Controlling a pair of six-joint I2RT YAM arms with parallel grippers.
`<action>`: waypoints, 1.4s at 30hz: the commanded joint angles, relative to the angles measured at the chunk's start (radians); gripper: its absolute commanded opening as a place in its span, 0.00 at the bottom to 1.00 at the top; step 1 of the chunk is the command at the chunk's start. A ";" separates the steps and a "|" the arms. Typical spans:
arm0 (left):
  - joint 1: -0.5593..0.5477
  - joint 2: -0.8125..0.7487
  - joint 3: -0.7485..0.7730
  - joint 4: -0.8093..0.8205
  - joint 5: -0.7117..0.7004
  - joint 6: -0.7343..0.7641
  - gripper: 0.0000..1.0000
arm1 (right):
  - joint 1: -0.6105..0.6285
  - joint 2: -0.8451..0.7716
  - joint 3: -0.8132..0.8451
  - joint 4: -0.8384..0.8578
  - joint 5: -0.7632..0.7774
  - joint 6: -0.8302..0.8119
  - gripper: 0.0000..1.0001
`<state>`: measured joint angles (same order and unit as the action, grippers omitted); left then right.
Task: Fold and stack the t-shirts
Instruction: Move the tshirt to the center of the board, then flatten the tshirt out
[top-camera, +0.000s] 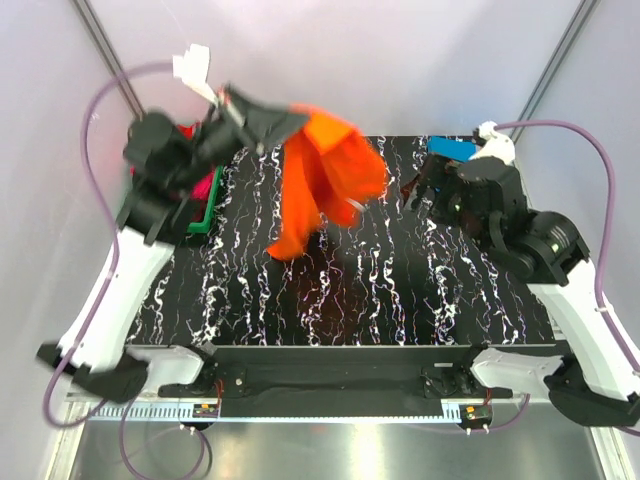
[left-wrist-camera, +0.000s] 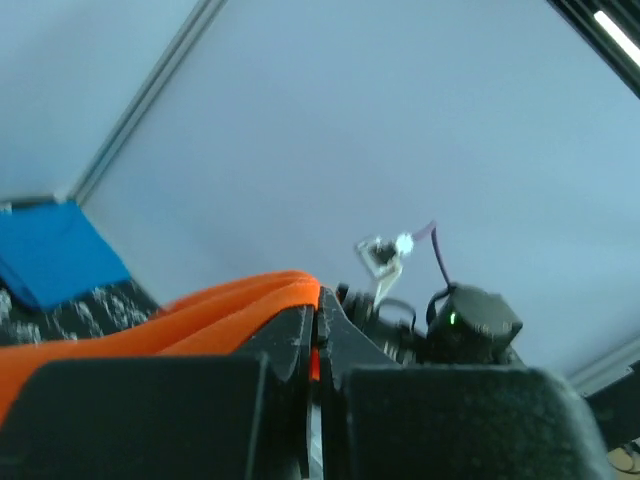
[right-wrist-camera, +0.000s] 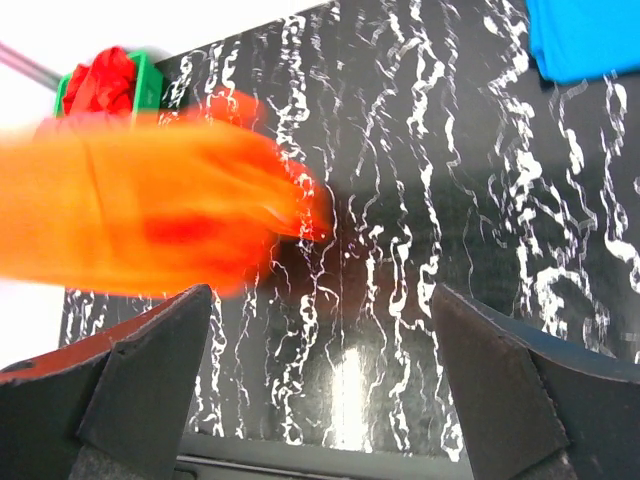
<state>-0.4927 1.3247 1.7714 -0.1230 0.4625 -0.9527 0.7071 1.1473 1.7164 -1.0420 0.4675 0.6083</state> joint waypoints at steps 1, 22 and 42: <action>-0.006 -0.134 -0.330 0.017 -0.065 -0.067 0.00 | 0.000 -0.066 -0.067 0.020 0.076 0.113 0.98; 0.269 0.077 -0.646 -0.089 0.067 -0.027 0.00 | -0.001 -0.001 -0.520 0.126 -0.293 -0.140 0.70; 0.302 0.243 -0.463 -0.144 0.108 -0.095 0.00 | 0.153 0.385 -0.523 0.519 -0.337 -0.274 0.55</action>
<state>-0.1913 1.5864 1.3128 -0.3119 0.5419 -1.0260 0.8249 1.4933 1.1374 -0.6216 0.0704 0.3756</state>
